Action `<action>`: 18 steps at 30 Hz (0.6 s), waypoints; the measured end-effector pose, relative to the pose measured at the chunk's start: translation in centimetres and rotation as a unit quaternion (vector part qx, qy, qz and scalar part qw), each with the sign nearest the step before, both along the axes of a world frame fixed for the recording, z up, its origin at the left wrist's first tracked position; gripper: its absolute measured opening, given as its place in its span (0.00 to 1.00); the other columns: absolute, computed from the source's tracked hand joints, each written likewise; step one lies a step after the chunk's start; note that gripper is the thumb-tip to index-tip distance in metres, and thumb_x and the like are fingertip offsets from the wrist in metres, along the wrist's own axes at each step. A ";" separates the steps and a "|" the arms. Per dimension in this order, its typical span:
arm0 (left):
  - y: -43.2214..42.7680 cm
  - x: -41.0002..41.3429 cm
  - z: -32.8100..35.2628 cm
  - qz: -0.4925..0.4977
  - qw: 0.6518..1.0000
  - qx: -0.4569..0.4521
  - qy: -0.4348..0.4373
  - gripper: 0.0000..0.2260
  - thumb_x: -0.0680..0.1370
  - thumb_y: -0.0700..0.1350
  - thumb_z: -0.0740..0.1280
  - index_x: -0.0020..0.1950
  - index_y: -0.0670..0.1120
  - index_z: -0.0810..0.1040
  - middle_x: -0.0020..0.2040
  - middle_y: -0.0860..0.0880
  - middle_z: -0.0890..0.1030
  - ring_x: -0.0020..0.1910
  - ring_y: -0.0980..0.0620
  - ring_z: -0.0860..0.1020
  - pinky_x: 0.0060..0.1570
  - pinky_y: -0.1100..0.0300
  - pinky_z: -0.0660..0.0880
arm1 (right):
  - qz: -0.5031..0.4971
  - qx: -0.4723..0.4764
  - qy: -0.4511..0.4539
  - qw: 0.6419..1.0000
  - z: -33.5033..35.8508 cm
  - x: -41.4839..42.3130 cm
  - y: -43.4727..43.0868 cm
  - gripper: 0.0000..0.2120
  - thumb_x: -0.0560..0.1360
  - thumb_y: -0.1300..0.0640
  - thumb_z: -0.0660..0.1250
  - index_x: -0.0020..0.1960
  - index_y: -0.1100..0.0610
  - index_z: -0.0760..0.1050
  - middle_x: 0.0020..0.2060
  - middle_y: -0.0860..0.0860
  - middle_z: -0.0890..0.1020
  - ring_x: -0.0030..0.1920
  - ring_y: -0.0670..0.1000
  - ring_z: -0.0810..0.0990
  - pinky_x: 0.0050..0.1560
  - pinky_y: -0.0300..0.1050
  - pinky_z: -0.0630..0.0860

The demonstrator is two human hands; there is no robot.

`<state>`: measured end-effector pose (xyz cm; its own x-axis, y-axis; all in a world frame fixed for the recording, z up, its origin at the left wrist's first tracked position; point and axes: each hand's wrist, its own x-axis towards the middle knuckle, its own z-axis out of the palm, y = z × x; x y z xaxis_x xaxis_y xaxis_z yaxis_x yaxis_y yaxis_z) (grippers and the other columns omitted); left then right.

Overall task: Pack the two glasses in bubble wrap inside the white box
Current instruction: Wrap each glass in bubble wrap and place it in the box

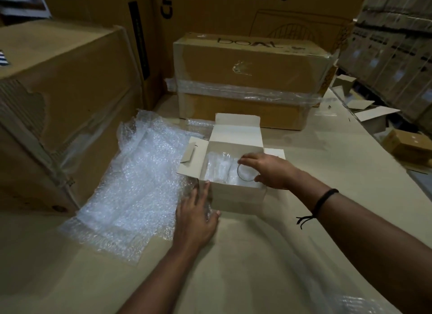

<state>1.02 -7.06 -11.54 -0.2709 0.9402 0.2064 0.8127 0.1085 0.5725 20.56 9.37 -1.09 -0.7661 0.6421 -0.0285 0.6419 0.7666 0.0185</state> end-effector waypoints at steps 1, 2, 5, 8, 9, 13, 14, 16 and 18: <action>0.0 0.0 0.1 0.000 1.000 0.004 0.003 0.37 0.76 0.56 0.66 0.78 0.61 0.46 0.78 0.48 0.59 0.75 0.45 0.61 0.73 0.45 0.55 | 0.007 -0.013 -0.006 1.000 -0.2 -0.3 0.2 0.34 0.70 0.64 0.75 0.72 0.51 0.68 0.71 0.51 0.71 0.67 0.54 0.73 0.60 0.52 0.76; 0.0 0.0 0.3 0.002 1.000 0.006 0.005 0.37 0.76 0.55 0.66 0.78 0.61 0.47 0.78 0.48 0.60 0.74 0.45 0.62 0.73 0.45 0.56 | 0.011 -0.030 -0.011 0.999 -0.4 -0.6 0.3 0.32 0.70 0.66 0.74 0.71 0.51 0.71 0.70 0.51 0.72 0.67 0.54 0.73 0.60 0.53 0.76; 0.0 0.1 0.5 0.005 1.000 0.005 0.004 0.37 0.76 0.54 0.66 0.79 0.61 0.48 0.77 0.48 0.61 0.73 0.45 0.63 0.72 0.45 0.57 | 0.016 -0.073 -0.007 0.997 -0.6 -1.0 0.4 0.24 0.72 0.65 0.73 0.66 0.54 0.77 0.67 0.51 0.76 0.67 0.52 0.74 0.65 0.46 0.71; -0.2 0.0 0.5 0.006 1.000 0.004 0.005 0.37 0.76 0.55 0.65 0.78 0.62 0.47 0.77 0.47 0.62 0.73 0.45 0.63 0.73 0.45 0.58 | -0.010 -0.068 0.033 0.997 -1.2 -0.9 0.3 0.18 0.73 0.66 0.72 0.62 0.57 0.80 0.63 0.52 0.79 0.61 0.50 0.78 0.61 0.41 0.73; -0.2 0.0 0.5 0.006 1.000 0.003 0.006 0.37 0.76 0.55 0.65 0.78 0.63 0.46 0.77 0.47 0.61 0.74 0.45 0.62 0.73 0.45 0.58 | -0.021 -0.064 0.047 0.997 -1.5 -0.9 0.2 0.18 0.72 0.68 0.71 0.60 0.57 0.81 0.61 0.52 0.81 0.58 0.49 0.80 0.59 0.41 0.75; -0.2 0.1 0.5 0.000 1.000 0.005 0.003 0.37 0.76 0.56 0.65 0.78 0.63 0.46 0.78 0.48 0.60 0.74 0.46 0.61 0.73 0.46 0.57 | -0.067 -0.055 0.075 0.993 -2.4 -1.4 -0.4 0.17 0.72 0.70 0.70 0.58 0.58 0.82 0.54 0.52 0.84 0.52 0.48 0.83 0.57 0.39 0.76; -0.2 0.1 0.5 0.000 1.000 0.007 0.003 0.37 0.76 0.56 0.65 0.78 0.63 0.46 0.78 0.48 0.60 0.74 0.46 0.61 0.73 0.45 0.57 | -0.081 -0.053 0.082 0.992 -2.4 -1.6 -0.5 0.16 0.72 0.70 0.70 0.58 0.58 0.82 0.54 0.52 0.84 0.52 0.48 0.83 0.57 0.37 0.75; -0.2 0.0 0.4 0.000 1.000 0.008 0.005 0.37 0.76 0.56 0.65 0.78 0.63 0.46 0.77 0.48 0.61 0.73 0.45 0.62 0.73 0.45 0.57 | -0.105 -0.059 0.087 0.989 -2.3 -2.2 -0.7 0.15 0.74 0.68 0.69 0.58 0.58 0.82 0.55 0.53 0.84 0.55 0.50 0.82 0.57 0.39 0.75; -0.3 0.0 0.5 -0.002 1.000 0.008 0.010 0.37 0.76 0.55 0.65 0.79 0.62 0.47 0.77 0.48 0.62 0.72 0.45 0.63 0.72 0.45 0.59 | -0.115 -0.060 0.073 0.989 -1.9 -2.8 -1.1 0.13 0.76 0.65 0.69 0.60 0.58 0.81 0.56 0.54 0.84 0.57 0.54 0.81 0.58 0.44 0.76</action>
